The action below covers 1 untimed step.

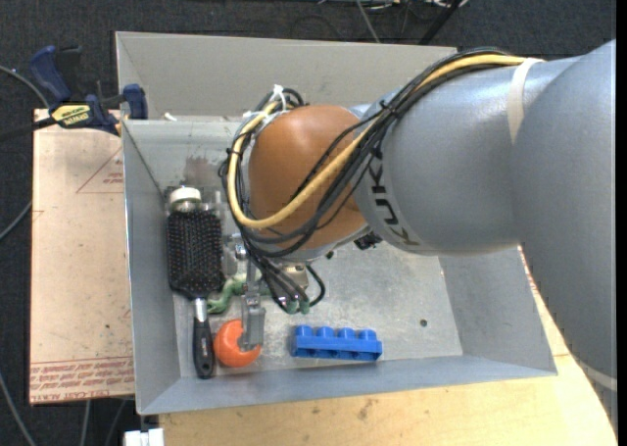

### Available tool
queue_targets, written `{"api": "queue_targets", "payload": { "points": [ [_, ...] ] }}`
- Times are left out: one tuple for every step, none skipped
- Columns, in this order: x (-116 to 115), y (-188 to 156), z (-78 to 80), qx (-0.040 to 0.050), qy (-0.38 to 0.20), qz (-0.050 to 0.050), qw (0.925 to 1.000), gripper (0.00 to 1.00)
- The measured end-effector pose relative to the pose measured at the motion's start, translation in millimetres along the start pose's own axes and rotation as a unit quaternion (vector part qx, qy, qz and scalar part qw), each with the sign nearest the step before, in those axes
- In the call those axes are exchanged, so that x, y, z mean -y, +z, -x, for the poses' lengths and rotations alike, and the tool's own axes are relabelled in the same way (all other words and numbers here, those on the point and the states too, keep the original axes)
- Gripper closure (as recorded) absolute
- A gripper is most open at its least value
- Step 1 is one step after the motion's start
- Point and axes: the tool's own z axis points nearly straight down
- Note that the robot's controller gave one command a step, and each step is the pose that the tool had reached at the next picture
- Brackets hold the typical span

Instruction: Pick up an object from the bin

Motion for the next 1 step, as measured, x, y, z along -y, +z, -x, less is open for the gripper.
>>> {"api": "queue_targets", "payload": {
  "points": [
    [5.7,13.7,-2.1,-0.0002,-0.012,0.000,0.9999,0.00]
  ]
}}
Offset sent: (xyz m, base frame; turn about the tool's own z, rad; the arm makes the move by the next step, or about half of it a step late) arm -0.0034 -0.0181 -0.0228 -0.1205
